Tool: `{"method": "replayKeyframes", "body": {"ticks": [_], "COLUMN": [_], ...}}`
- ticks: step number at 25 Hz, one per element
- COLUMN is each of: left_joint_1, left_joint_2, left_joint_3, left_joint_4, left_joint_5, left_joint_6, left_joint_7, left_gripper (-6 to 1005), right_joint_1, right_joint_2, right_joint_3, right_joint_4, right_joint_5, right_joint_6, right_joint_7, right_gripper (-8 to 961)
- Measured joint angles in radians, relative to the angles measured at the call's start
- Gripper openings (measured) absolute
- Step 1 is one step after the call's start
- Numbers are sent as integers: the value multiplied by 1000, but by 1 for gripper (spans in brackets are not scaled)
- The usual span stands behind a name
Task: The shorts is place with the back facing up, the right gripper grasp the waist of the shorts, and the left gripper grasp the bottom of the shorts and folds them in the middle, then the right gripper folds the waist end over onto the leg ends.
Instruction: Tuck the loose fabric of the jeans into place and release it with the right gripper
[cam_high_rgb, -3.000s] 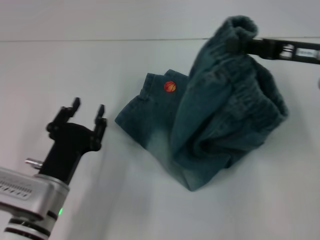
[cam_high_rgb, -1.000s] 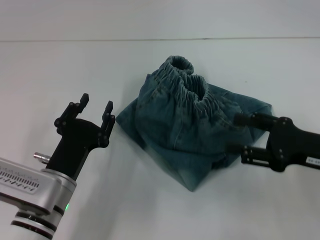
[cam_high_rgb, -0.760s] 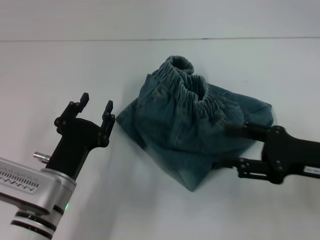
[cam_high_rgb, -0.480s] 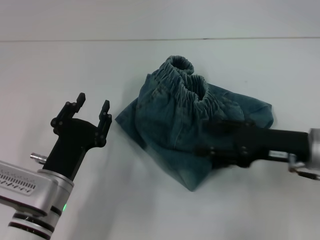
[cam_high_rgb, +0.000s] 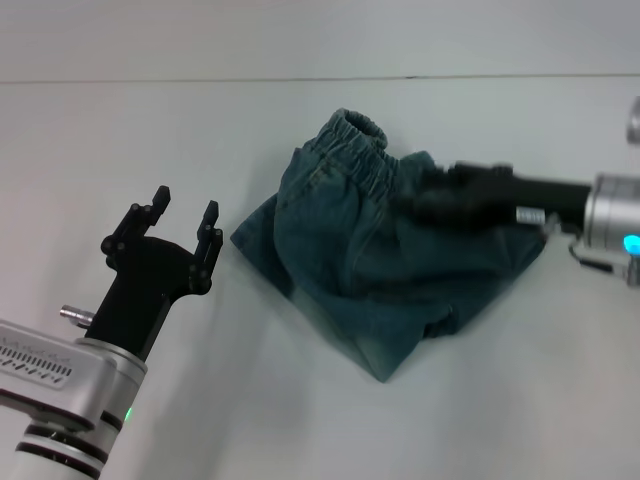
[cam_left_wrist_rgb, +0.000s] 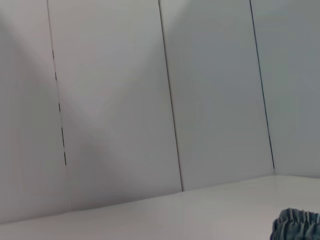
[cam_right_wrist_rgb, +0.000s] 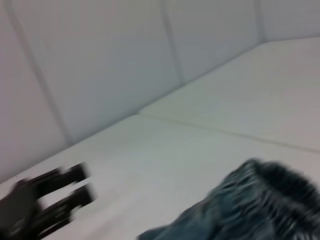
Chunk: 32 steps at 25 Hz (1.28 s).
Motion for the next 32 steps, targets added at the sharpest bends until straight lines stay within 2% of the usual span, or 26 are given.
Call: {"method": "replayKeyframes", "body": {"ticks": [5,11,14,19,22,25,29,32], "left_joint_1": [1,-12,-20,-19,-15,-16,-15,-13], "left_joint_2": [0,3,4,5,5,4,2,2], "left_joint_3": [1,-1,-2,6,7,8,8,8], "left_joint_4": [0,0,7,44,49,49,49,49], "left_joint_5": [0,-1,0,1,1,1,1,1], "left_joint_6": [4,7,12,66,74,67,64,62], "left_joint_7": [0,-4,-46,-127,-130,-130,-130,-130], "left_gripper": [531,532,533,531,532,533,532,532], "right_joint_1": [77,80,18,-127,-214,-278,-294,-274], "right_joint_2": [8,13,12,9,5,5,5,8], "right_joint_3": [-16,-34,-33,-32,-24,-21,-21,-21], "right_joint_4": [24,5,-54,-127,-131,-129,-107,-84], "right_joint_5": [-17,5,67,178,182,148,72,35], "right_joint_6": [123,126,43,-168,-305,-383,-391,-323], "right_joint_7": [36,-1,-28,-109,-154,-205,-195,-187], "right_gripper": [840,846,849,853,856,859,863,866]}}
